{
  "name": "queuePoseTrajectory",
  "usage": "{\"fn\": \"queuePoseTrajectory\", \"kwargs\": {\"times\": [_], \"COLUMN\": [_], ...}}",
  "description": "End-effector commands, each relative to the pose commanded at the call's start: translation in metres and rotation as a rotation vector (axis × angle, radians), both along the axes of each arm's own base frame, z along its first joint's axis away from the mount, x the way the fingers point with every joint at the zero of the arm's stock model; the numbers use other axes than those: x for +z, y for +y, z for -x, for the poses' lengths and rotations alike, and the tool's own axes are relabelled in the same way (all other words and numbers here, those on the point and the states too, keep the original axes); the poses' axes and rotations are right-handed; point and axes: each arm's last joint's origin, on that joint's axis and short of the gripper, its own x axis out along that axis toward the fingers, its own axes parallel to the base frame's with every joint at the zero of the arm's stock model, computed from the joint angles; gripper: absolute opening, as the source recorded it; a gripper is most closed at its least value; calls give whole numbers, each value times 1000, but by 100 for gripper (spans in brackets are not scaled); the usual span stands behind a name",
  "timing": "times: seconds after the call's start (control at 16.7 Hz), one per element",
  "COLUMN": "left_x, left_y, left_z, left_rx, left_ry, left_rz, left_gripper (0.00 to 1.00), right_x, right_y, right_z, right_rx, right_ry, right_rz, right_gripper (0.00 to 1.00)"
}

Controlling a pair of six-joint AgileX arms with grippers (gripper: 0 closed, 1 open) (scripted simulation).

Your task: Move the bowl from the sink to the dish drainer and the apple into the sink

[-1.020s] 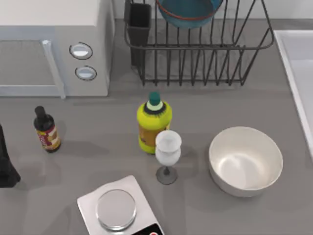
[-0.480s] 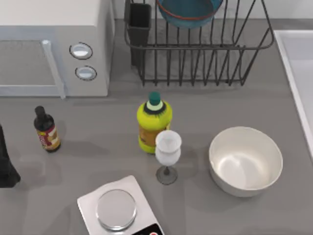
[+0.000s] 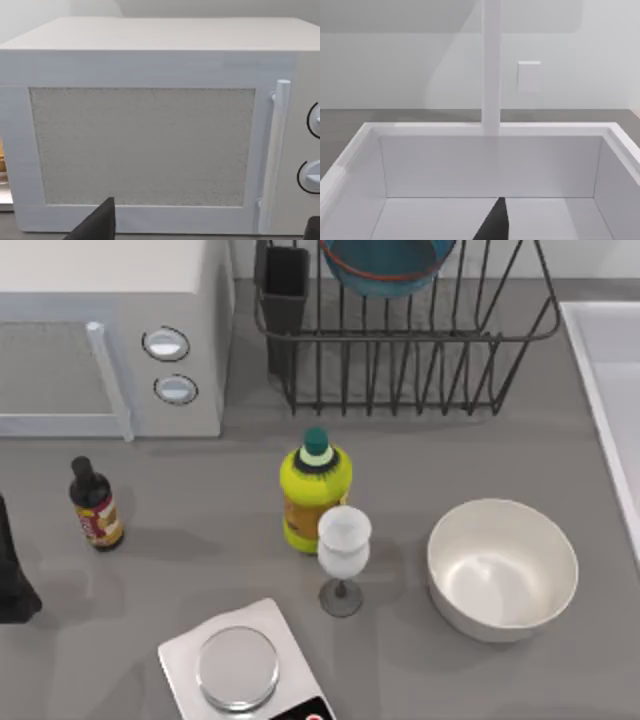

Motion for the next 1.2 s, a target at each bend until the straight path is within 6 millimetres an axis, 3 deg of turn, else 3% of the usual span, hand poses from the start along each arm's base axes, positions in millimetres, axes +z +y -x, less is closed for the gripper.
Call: {"fn": "queuePoseTrajectory", "kwargs": {"times": [0.24, 0.3, 0.9, 1.2], "left_x": [0, 0, 0, 0], "left_y": [0, 0, 0, 0], "left_z": [0, 0, 0, 0], "left_rx": [0, 0, 0, 0], "left_ry": [0, 0, 0, 0], "left_rz": [0, 0, 0, 0], "left_gripper": [100, 100, 100, 100], "right_x": [0, 0, 1, 30], "right_y": [0, 0, 0, 13], "right_z": [0, 0, 0, -1], "right_rx": [0, 0, -1, -3], "right_ry": [0, 0, 0, 6], "right_rz": [0, 0, 0, 1], "right_gripper": [98, 100, 100, 100]}}
